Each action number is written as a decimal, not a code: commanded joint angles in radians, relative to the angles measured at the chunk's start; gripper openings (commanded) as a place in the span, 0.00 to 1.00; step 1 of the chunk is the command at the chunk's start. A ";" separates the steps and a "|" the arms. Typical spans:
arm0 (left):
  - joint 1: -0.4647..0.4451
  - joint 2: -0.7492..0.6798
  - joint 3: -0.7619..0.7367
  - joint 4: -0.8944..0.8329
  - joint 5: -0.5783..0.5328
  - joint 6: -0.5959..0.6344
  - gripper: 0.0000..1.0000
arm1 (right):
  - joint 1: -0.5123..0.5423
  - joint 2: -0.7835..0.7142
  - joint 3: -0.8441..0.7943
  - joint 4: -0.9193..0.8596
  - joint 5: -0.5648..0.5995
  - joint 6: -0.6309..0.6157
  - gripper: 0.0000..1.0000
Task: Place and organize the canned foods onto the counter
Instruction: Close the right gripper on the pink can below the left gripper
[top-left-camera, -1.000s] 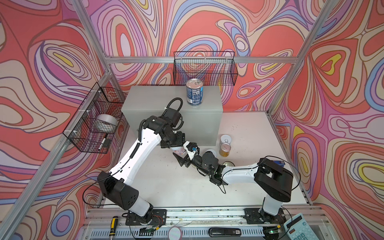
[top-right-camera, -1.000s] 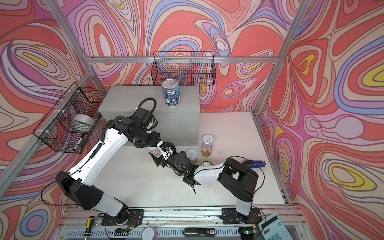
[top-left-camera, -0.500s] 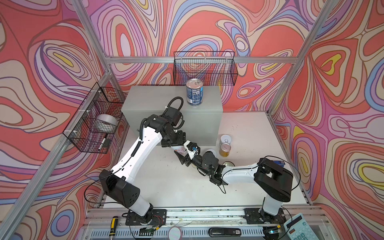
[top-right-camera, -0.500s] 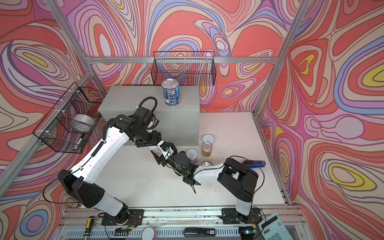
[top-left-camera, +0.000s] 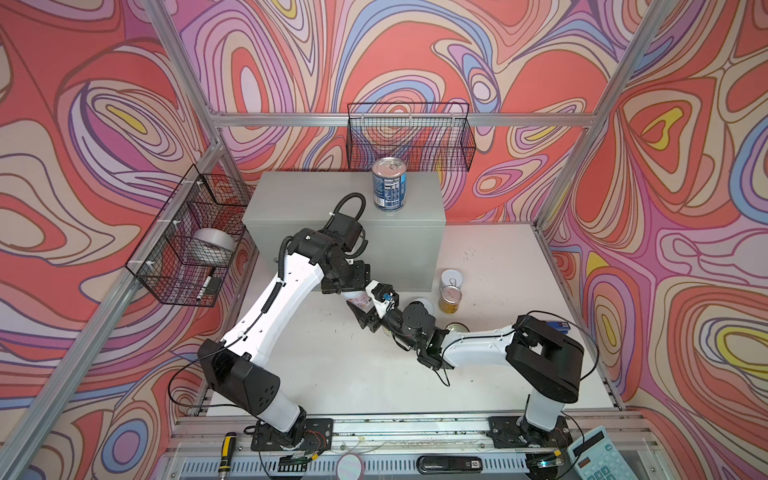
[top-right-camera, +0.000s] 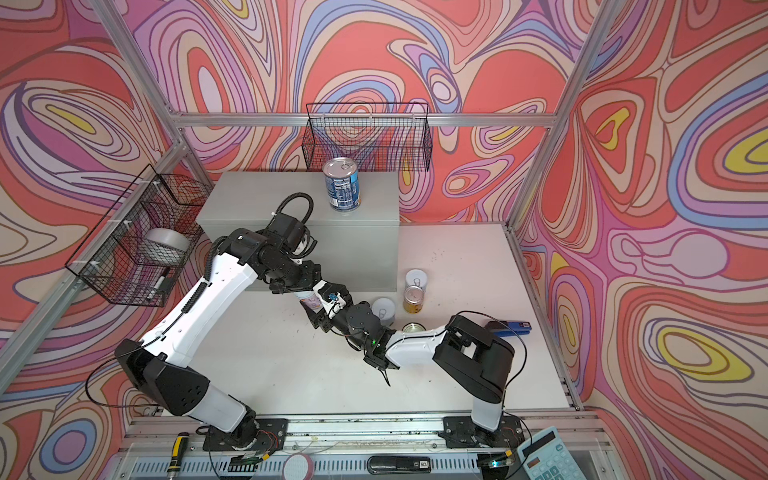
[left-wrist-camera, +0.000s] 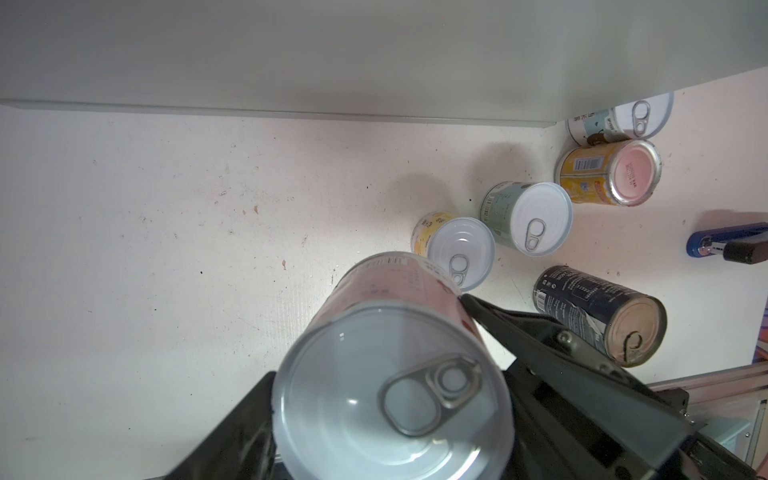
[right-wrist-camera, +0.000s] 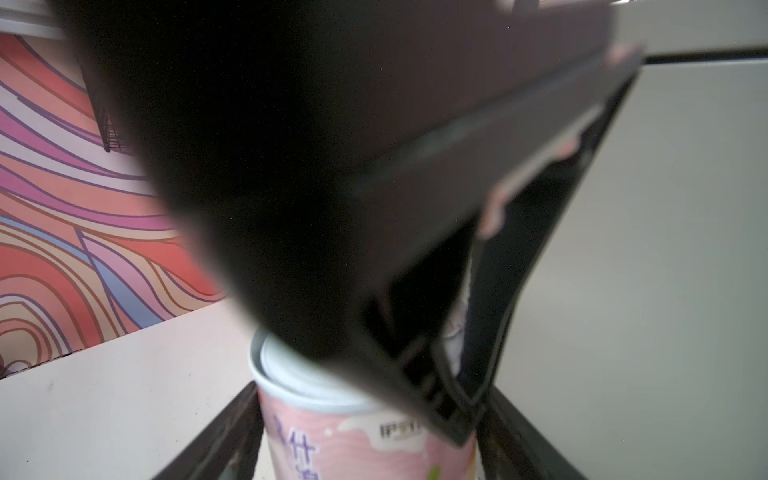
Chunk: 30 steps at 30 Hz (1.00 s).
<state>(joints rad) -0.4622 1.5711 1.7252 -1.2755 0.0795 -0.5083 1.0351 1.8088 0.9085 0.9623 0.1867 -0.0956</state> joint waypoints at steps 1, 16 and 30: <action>-0.016 -0.018 0.035 0.013 0.096 0.009 0.35 | 0.005 0.026 0.018 -0.054 -0.013 0.018 0.80; -0.015 -0.016 0.040 0.019 0.108 0.019 0.35 | 0.005 0.058 0.041 -0.063 0.002 -0.002 0.86; -0.015 -0.011 0.057 0.019 0.113 0.022 0.34 | 0.005 0.074 0.055 -0.090 0.013 -0.029 0.75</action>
<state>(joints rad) -0.4496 1.5711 1.7283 -1.2697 0.0975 -0.4957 1.0355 1.8404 0.9455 0.9787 0.2020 -0.1104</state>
